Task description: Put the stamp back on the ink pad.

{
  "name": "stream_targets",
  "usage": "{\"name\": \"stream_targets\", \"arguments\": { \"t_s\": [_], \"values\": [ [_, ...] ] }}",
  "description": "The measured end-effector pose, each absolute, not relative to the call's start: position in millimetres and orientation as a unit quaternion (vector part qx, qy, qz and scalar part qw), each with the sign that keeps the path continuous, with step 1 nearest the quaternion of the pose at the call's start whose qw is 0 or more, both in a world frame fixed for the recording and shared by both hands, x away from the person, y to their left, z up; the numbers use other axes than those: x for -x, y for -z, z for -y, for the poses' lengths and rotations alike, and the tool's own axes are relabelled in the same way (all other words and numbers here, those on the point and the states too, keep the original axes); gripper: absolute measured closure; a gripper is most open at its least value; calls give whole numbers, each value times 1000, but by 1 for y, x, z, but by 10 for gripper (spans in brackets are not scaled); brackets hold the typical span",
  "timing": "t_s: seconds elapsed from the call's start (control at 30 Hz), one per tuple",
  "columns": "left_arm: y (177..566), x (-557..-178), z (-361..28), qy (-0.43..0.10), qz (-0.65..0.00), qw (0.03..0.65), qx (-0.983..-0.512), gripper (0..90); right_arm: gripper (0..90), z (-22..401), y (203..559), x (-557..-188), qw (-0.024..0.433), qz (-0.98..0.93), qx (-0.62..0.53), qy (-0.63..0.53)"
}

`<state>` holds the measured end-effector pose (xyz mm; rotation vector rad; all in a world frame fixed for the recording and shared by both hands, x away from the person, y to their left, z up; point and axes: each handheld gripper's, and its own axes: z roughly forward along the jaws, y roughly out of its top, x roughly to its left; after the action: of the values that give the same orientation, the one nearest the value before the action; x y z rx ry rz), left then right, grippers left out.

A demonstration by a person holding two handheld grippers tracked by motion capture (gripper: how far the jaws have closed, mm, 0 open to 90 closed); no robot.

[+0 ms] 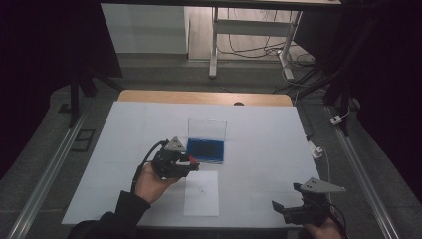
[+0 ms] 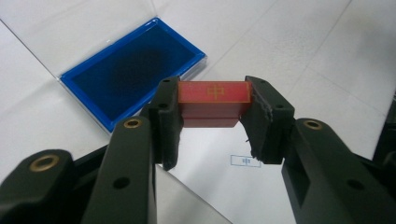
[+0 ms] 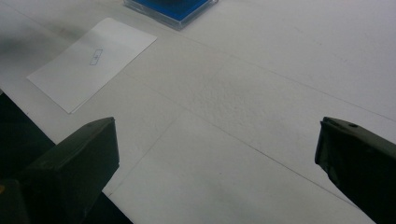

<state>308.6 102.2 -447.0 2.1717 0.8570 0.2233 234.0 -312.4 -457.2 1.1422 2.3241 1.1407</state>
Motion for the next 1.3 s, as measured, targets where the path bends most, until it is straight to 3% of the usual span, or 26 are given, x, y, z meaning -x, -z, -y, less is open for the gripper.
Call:
{"name": "stream_targets", "arguments": {
  "t_s": [1.3],
  "values": [
    [461, -380, -82, -90, -364, 381, -845, 583, 0, 312, 458, -234, 154, -812, -404, -392]
  ]
}}
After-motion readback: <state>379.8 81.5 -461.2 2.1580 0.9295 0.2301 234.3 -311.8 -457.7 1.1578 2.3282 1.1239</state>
